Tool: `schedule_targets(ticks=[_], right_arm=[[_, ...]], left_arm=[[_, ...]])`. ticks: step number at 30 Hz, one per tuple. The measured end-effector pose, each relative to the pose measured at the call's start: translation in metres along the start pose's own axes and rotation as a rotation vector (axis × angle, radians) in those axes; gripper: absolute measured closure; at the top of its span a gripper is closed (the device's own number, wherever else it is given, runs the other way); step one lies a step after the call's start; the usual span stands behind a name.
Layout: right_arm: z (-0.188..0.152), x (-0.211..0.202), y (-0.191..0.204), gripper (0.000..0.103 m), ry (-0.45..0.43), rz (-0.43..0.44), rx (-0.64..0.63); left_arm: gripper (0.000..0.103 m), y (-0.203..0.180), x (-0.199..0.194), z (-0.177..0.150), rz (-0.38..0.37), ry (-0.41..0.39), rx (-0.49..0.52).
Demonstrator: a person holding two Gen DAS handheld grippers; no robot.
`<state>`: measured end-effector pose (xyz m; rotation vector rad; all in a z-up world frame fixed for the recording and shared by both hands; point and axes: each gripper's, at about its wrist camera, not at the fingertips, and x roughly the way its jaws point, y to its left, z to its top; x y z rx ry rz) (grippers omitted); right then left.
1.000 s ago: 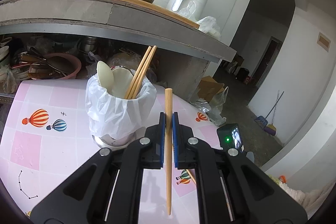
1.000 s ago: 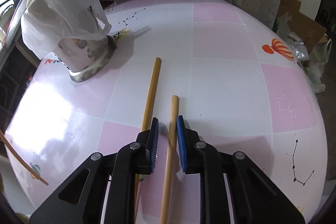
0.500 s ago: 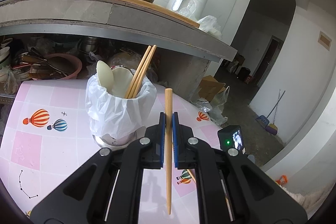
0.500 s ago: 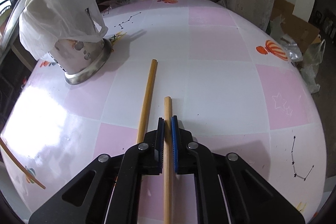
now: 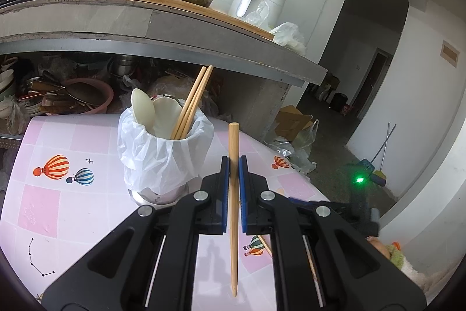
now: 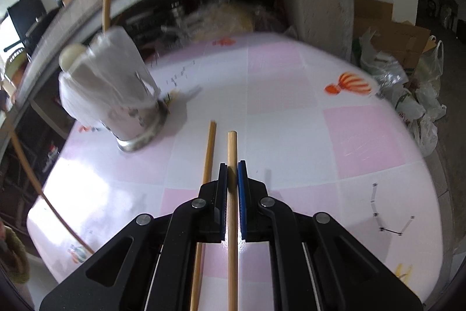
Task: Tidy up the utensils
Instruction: 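Lift the chopsticks and carry them toward the holder with both tools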
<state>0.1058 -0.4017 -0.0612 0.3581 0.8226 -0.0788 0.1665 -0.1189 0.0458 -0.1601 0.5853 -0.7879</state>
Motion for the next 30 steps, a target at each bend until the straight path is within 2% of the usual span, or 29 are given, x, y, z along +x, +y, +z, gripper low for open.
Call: schedule_targets(ticks=[8, 20, 30], right_arm=[[0.005, -0.055, -0.004, 0.096, -0.109, 0.038, 0.022], [0.012, -0.114, 0.004, 0.096, -0.245, 0.071, 0.011], [0.017, -0.140, 0.013, 0.096, -0.306, 0.113, -0.001]], left_arm=[[0.097, -0.007, -0.004, 0.001, -0.002, -0.006, 0.008], [0.097, -0.020, -0.014, 0.002, -0.001, -0.025, 0.032], [0.097, -0.027, -0.021, 0.003, 0.003, -0.039, 0.045]])
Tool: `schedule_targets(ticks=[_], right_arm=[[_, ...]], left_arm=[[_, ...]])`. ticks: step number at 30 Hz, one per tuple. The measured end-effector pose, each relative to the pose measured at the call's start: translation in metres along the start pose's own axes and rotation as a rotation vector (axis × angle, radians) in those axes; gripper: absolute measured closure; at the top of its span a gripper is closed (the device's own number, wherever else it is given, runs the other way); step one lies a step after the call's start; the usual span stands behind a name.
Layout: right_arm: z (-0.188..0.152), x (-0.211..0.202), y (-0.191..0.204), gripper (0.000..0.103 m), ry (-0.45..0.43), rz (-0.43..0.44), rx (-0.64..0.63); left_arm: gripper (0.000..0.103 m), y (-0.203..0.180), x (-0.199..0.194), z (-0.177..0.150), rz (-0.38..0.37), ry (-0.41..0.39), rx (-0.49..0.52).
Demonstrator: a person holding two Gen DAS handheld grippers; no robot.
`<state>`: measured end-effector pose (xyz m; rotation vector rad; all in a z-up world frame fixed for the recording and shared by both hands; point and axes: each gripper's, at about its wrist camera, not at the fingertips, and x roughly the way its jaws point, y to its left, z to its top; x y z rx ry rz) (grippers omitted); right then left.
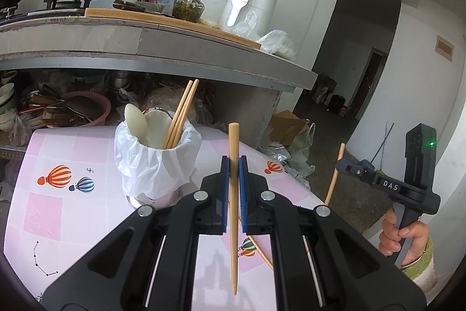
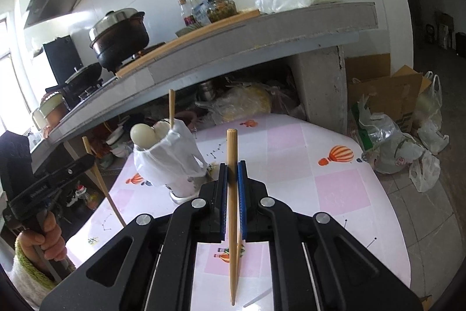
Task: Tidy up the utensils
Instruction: 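Lift the chopsticks and carry them toward the holder with both tools, then lower the chopstick into the holder and open the left tool while the right tool carries its chopstick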
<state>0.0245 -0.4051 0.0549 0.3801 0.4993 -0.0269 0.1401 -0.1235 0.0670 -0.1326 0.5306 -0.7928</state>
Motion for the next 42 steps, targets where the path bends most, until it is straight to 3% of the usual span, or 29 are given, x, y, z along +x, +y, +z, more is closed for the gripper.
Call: schedule_targets(ticks=[13, 29, 42], right_arm=[[0.007, -0.004, 0.022, 0.096, -0.002, 0.096, -0.014], [0.011, 0.001, 0.030, 0.096, 0.010, 0.135, -0.026], [0.020, 0.005, 0.036, 0.096, 0.007, 0.169, -0.040]], left_arm=[[0.097, -0.010, -0.019, 0.020, 0.008, -0.063, 0.036], [0.097, -0.020, -0.043, 0.083, 0.017, -0.211, 0.095], [0.097, -0.016, -0.047, 0.108, 0.031, -0.261, 0.108]])
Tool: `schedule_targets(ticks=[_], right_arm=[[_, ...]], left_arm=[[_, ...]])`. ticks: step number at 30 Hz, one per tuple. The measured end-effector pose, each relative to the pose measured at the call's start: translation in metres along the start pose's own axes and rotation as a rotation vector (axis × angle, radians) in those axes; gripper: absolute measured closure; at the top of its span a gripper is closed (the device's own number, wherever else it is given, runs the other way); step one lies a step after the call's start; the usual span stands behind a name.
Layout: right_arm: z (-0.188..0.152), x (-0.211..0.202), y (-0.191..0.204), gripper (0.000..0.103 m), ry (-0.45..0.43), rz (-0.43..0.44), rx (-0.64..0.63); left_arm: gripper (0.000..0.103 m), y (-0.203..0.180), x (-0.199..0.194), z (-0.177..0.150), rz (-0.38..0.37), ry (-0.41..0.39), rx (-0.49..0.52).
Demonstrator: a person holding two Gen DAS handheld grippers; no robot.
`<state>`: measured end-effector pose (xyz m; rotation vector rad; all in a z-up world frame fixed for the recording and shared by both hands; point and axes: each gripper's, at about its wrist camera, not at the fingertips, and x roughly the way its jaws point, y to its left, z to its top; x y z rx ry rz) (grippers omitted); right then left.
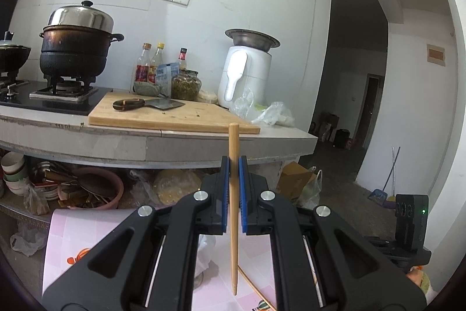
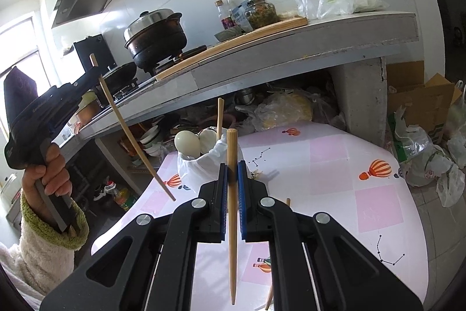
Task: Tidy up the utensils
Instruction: 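Lower the chopstick into the holder and open the left tool while the right tool carries its chopstick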
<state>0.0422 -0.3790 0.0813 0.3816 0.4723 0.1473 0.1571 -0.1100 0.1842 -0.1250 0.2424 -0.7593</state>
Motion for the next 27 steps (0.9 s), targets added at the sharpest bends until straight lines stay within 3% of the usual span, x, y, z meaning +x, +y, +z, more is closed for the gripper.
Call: schedule_targets(ticks=[16, 27], right_arm=[[0.005, 0.018, -0.004, 0.096, 0.023, 0.025, 0.000], [0.005, 0.034, -0.007, 0.096, 0.057, 0.010, 0.005]], left_arm=[[0.097, 0.040, 0.044, 0.035, 0.073, -0.054, -0.055], [0.097, 0.085, 0.099, 0.003, 0.186, 0.013, -0.090]])
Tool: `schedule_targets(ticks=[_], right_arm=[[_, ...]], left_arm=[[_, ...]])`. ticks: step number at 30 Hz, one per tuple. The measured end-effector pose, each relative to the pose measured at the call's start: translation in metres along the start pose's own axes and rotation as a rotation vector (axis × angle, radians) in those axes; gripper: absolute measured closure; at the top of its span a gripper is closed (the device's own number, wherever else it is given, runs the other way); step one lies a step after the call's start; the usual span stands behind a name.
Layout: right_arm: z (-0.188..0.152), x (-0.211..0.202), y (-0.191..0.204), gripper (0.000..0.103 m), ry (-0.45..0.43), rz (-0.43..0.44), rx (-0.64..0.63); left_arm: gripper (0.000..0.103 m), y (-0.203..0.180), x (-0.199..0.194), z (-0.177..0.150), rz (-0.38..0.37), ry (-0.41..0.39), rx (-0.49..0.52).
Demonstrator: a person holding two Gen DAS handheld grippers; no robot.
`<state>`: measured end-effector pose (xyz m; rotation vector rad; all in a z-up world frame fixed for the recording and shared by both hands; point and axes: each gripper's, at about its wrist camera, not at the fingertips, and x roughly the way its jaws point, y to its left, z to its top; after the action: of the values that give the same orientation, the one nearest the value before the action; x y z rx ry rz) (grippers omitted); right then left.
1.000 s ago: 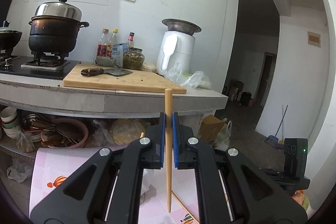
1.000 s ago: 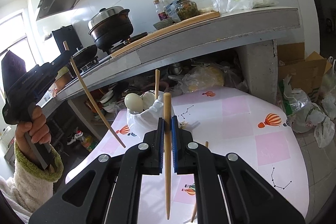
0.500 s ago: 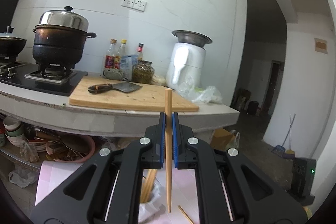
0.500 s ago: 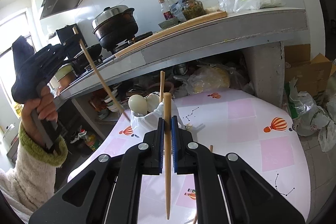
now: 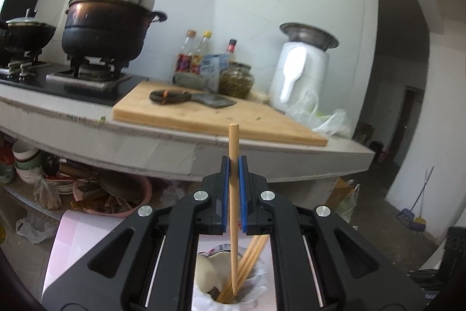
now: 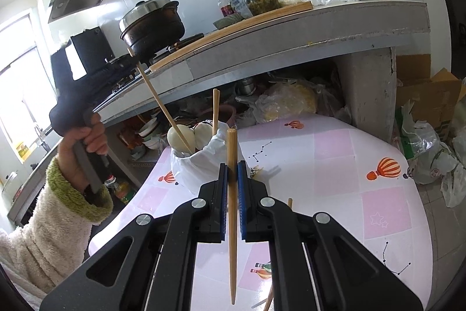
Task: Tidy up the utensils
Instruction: 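Lower the chopstick into the holder and open the left tool while the right tool carries its chopstick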
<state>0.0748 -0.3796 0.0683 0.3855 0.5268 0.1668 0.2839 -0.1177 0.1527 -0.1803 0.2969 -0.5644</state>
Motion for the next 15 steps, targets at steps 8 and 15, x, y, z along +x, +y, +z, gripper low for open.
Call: schedule_targets(ticks=[8, 15], right_arm=[[0.000, 0.008, 0.002, 0.096, 0.020, -0.009, -0.007], [0.000, 0.009, 0.004, 0.096, 0.025, -0.011, -0.014]], left_arm=[[0.097, 0.010, 0.026, -0.033, 0.034, 0.053, 0.032], [0.097, -0.003, 0.035, -0.058, 0.041, 0.088, 0.112]])
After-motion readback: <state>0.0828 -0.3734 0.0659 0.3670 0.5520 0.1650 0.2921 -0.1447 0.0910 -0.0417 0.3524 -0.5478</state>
